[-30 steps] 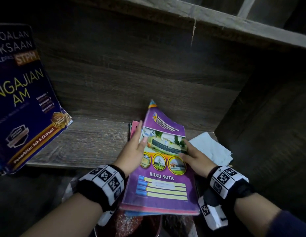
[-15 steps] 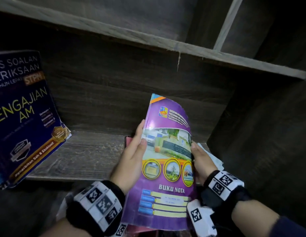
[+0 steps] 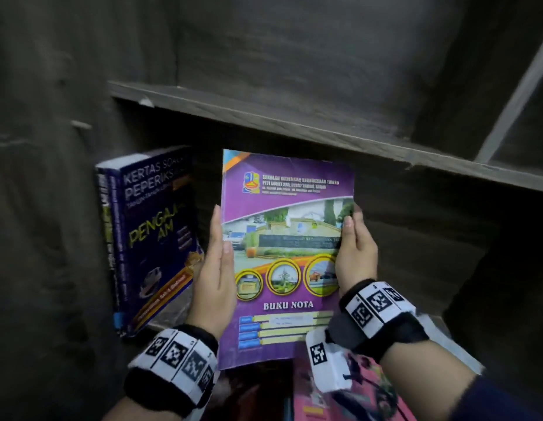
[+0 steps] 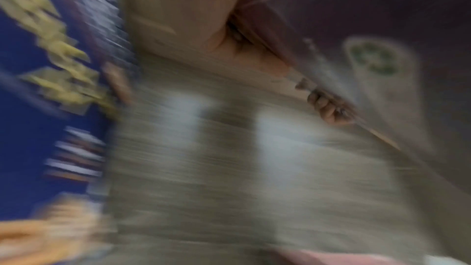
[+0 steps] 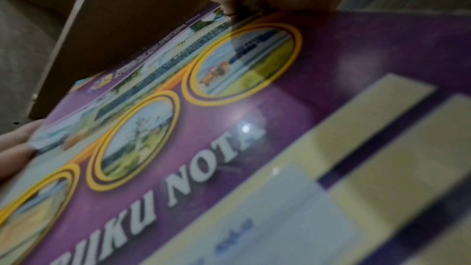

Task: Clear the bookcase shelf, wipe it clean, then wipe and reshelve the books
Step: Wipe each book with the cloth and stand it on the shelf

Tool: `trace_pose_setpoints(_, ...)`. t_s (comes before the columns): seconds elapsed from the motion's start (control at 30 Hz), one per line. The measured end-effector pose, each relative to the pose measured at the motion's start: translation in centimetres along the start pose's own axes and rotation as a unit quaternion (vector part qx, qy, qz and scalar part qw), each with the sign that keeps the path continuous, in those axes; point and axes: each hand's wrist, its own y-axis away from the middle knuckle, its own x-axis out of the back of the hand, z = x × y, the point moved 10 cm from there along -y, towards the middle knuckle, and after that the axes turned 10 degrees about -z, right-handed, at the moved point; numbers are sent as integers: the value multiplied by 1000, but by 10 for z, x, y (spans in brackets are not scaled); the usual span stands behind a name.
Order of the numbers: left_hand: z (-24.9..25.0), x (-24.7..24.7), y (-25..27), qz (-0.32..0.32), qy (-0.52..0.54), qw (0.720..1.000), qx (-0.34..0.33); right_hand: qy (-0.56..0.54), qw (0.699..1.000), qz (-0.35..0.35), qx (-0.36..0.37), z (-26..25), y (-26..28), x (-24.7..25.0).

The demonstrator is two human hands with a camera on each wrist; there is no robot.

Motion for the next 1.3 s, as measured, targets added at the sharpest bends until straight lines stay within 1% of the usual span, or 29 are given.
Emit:
trace_pose_setpoints(0.07,-5,37,0,54,-83,995,-9,-15,1000,-20,18,-3,-11,-45)
trace_pose_setpoints(0.13,-8,71,3,104,-156,982,-24,-40,998,-46,25,-2,-19,-92)
trace_pose_setpoints(0.2,-8,96,4,135,-216,967,-34,-76,995,-68,18,2,-27,-136)
trace_pose_setpoints(0.27,-5,115,7,163,-276,944,-76,-110,990,-83,9,7,-32,-177)
trace_pose_setpoints(0.33,0,122,6,170,-323,922,-127,-141,986,-89,-2,11,-36,-208)
trace_pose_setpoints(0.4,3,116,6,157,-370,900,-167,-177,980,-83,-31,22,-39,-231)
trace_pose_setpoints(0.47,-2,106,8,159,-414,877,-184,-202,974,-76,-66,34,-40,-249)
trace_pose_setpoints(0.57,-18,107,13,197,-421,873,-147,-226,968,-76,-72,39,-39,-267)
trace_pose_setpoints(0.63,-27,107,18,202,-410,880,-129,-237,965,-85,-72,43,-36,-276)
trace_pose_setpoints(0.67,-29,107,20,202,-407,880,-138,-234,966,-89,-73,45,-36,-279)
trace_pose_setpoints(0.7,-31,105,22,198,-426,869,-157,-226,967,-92,-72,47,-36,-280)
trace_pose_setpoints(0.77,-33,104,23,194,-434,862,-177,-214,969,-92,-80,56,-38,-281)
trace_pose_setpoints(0.83,-33,104,23,184,-442,862,-167,-200,971,-102,-84,62,-40,-281)
trace_pose_setpoints(0.93,-36,103,25,178,-447,861,-165,-165,975,-132,-69,63,-40,-283)
trace_pose_setpoints(1.03,-31,105,26,182,-445,860,-171,-152,972,-170,-60,62,-40,-285)
trace_pose_setpoints(1.13,-31,107,27,186,-440,864,-162,-131,968,-205,-57,62,-38,-288)
trace_pose_setpoints(1.3,-34,107,25,180,-445,865,-142,-112,970,-212,-51,66,-38,-289)
